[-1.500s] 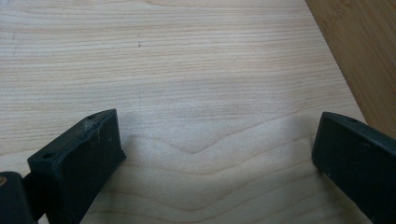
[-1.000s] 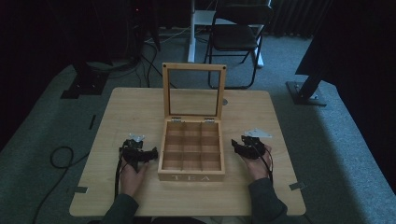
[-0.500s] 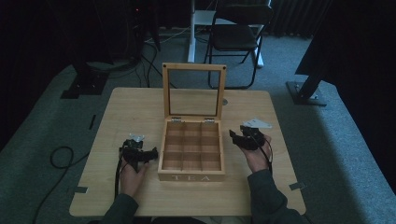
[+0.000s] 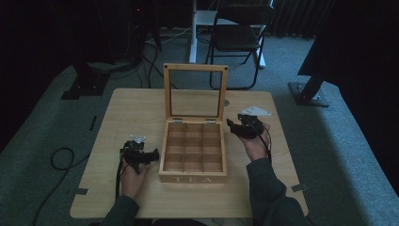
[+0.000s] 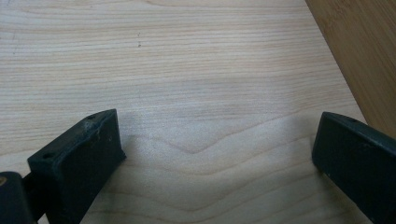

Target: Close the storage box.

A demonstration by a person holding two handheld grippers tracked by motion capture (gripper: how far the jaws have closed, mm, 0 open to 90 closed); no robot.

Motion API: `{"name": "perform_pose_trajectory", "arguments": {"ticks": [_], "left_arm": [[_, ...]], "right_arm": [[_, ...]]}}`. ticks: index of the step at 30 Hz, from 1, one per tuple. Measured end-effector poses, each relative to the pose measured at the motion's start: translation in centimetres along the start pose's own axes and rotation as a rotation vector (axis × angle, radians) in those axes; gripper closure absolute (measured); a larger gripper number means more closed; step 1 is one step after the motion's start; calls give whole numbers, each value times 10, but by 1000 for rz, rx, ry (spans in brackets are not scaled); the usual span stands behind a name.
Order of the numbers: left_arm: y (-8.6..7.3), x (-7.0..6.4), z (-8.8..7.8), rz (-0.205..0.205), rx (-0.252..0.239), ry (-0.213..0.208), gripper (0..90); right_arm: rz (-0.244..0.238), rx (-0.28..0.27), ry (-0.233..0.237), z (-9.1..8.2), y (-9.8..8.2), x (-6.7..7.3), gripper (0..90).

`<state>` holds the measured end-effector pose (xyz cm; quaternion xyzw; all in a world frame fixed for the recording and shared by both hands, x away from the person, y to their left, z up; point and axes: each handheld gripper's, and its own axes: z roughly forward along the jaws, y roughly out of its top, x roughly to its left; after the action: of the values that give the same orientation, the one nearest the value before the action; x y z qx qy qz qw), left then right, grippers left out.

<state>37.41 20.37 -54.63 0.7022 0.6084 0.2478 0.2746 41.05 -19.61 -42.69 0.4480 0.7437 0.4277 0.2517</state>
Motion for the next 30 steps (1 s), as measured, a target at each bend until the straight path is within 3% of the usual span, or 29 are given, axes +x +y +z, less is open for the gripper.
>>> {"name": "perform_pose_trajectory", "arguments": {"ticks": [6,10,19,30], "left_arm": [[0,0,0,3,3,0,16],[0,0,0,2,2,-1,16],[0,0,0,0,3,2,16],[0,0,0,-1,3,2,16]], "right_arm": [[-17,-9,13,9,14,1,444],[30,-27,60,13,20,-2,442],[40,-22,71,28,38,-5,438],[30,3,70,53,55,-7,342]]}}
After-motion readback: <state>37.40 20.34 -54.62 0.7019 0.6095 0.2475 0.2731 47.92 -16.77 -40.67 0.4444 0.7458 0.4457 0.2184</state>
